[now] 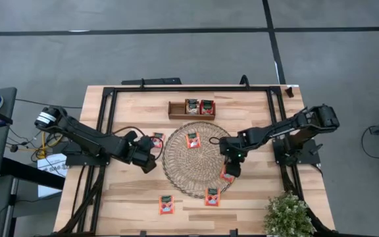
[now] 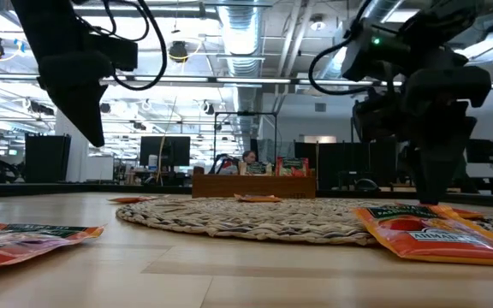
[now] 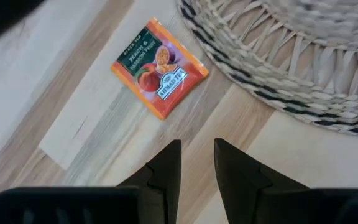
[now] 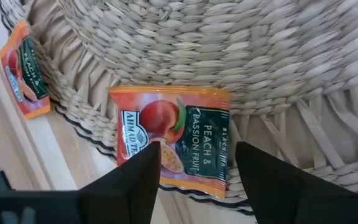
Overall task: Pick & Place Tea
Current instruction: Put the orange tea bag into the left section of the brown wooden organizer
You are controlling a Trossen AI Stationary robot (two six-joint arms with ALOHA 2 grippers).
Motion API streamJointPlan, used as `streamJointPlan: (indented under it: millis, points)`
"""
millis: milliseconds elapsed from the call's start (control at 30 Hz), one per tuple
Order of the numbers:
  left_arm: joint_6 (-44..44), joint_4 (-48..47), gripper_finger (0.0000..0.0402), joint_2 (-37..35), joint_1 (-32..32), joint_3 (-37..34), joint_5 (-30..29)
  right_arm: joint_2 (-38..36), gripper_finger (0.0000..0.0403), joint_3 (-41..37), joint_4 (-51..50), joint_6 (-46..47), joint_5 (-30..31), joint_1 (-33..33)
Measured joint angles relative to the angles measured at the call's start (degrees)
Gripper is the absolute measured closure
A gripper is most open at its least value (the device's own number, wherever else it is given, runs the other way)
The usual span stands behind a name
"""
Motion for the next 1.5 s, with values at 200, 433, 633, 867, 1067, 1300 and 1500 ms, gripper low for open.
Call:
streamJointPlan:
  millis: [200, 433, 633, 867, 1067, 1300, 1500]
  points:
    - [-0.3, -0.1, 0.0314, -0.9, 0.0, -1.5, -0.7, 0.0, 0.0212, 0.0, -0.1, 0.0, 2.0, 0.8]
    - [-1.8, 2.5, 0.0314, -0.9, 0.0, -4.2, -0.6, 0.0, 0.0245, 0.0, -0.2, 0.0, 7.4, 3.6]
    - [-4.1, 5.0, 0.0314, -0.9, 0.0, -6.0, -0.1, 0.0, 0.0278, 0.0, 0.3, 0.0, 10.5, 5.3]
    - [-4.1, 6.6, 0.0314, -0.9, 0.0, -6.0, -0.7, 0.0, 0.0292, 1.8, -0.3, 0.1, 7.2, 5.9]
    - [-4.1, 6.7, 0.0314, -0.9, 0.0, -6.0, -2.4, 0.0, 0.0292, 4.9, -3.4, -1.3, 9.4, 5.9]
    - [-3.9, 6.7, 0.0314, -0.9, 0.0, -6.0, -2.7, 0.0, 0.0292, 5.2, -6.1, -1.5, 10.3, 5.9]
    - [-2.8, 6.7, 0.0314, -0.9, 0.0, -6.0, -2.7, 0.0, 0.0292, 5.2, -6.1, -1.5, 10.4, 5.9]
